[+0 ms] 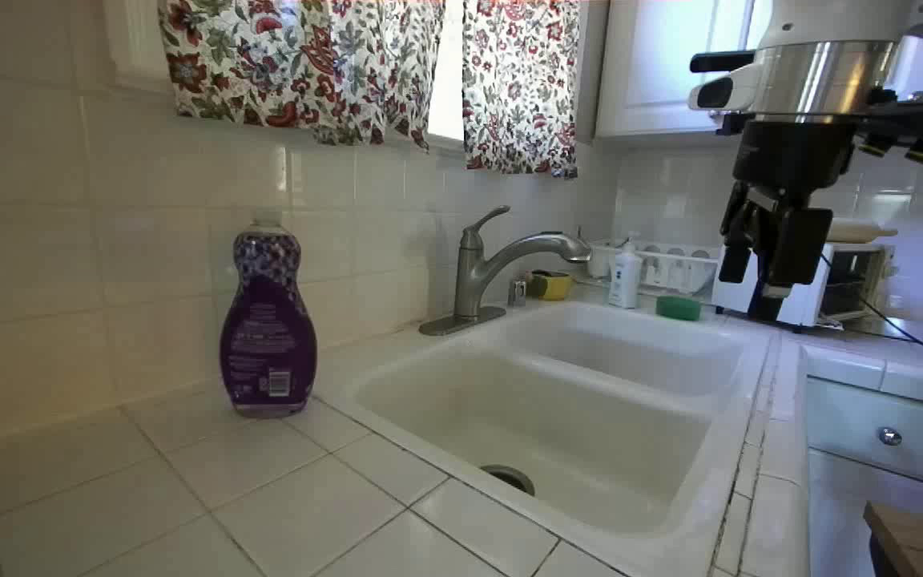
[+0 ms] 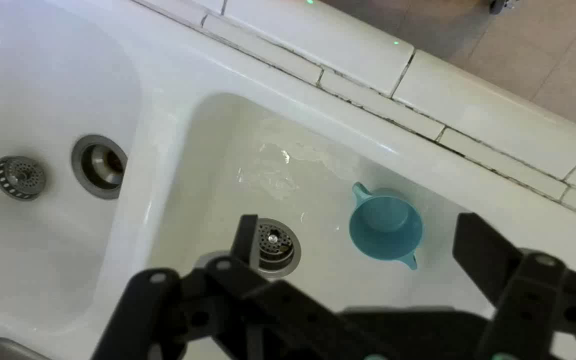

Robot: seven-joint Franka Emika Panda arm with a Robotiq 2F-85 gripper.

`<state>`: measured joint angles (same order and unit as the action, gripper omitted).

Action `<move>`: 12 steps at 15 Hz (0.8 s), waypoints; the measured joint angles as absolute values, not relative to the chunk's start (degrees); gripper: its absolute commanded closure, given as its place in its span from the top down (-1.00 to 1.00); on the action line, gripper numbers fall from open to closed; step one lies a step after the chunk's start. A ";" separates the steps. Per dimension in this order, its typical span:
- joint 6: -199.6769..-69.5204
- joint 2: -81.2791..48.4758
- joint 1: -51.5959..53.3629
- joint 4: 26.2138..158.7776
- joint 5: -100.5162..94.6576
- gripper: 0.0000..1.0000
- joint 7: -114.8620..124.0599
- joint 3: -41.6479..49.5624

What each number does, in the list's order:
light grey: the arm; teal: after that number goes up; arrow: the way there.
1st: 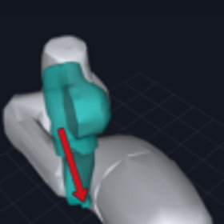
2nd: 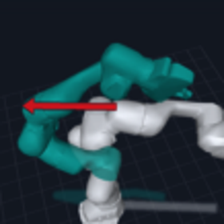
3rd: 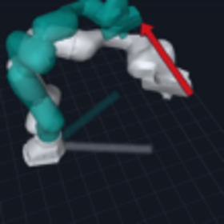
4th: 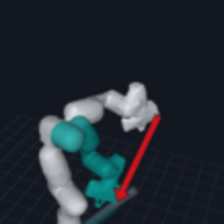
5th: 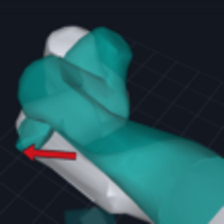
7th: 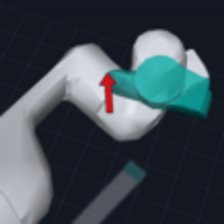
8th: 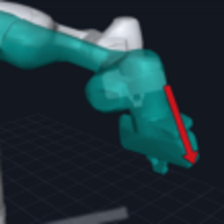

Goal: Move the faucet head to the right

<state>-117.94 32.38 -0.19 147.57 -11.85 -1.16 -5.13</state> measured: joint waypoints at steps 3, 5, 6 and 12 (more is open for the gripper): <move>-117.94 32.37 -0.19 147.57 -11.85 1.00 -1.16 -5.13; -117.94 32.38 -0.19 147.57 -11.85 1.00 -1.16 -5.13; -117.94 32.37 -0.19 147.57 -11.89 1.00 -1.16 -5.13; -132.82 28.73 -3.92 147.47 -27.32 0.50 -0.76 -4.30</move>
